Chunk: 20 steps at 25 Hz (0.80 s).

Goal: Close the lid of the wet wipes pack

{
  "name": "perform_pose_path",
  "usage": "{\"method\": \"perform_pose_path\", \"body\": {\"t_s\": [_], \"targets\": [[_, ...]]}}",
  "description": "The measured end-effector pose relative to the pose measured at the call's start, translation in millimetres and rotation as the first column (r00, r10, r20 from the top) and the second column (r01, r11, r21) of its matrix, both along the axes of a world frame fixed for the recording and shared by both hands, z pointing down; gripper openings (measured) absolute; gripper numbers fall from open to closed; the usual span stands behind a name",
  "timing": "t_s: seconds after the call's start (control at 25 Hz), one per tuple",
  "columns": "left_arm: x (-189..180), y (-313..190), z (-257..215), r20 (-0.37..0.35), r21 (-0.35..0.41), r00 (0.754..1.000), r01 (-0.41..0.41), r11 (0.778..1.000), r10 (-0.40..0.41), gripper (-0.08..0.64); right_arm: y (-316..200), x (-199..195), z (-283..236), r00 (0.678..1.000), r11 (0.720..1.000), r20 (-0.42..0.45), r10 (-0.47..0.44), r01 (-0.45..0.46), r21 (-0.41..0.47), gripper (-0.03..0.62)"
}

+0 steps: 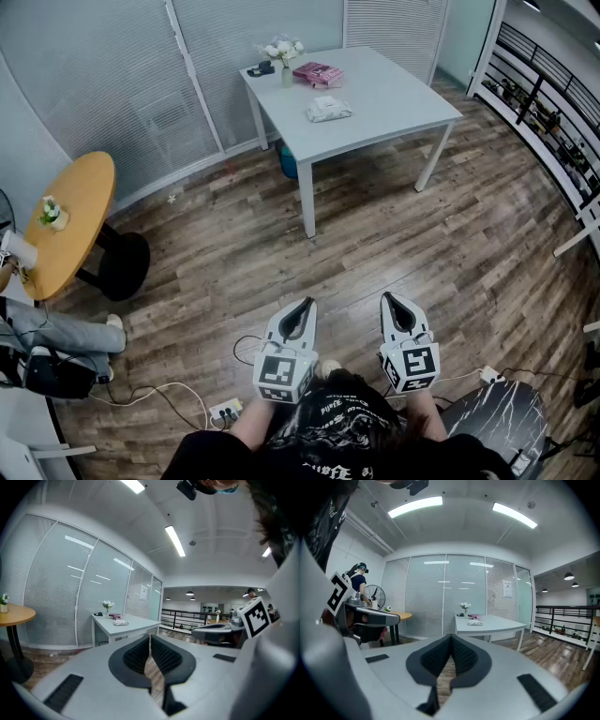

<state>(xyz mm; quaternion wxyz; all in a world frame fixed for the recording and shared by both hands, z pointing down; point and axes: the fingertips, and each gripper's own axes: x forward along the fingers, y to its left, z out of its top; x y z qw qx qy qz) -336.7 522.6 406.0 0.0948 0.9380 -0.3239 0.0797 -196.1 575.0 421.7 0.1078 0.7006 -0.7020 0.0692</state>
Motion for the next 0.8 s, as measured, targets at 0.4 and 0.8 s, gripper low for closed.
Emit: {"method": "perform_pose_path", "body": {"t_s": [0.4, 0.8], "targets": [[33, 0, 15, 0.005, -0.002, 1.0, 0.006, 1.0, -0.006, 0.014, 5, 32, 16, 1.0, 1.0, 0.008, 0.001, -0.001, -0.011, -0.002], [56, -25, 23, 0.0, -0.004, 0.999, 0.038, 0.999, -0.038, 0.015, -19, 53, 34, 0.999, 0.998, 0.025, -0.029, 0.03, -0.046, -0.002]]}}
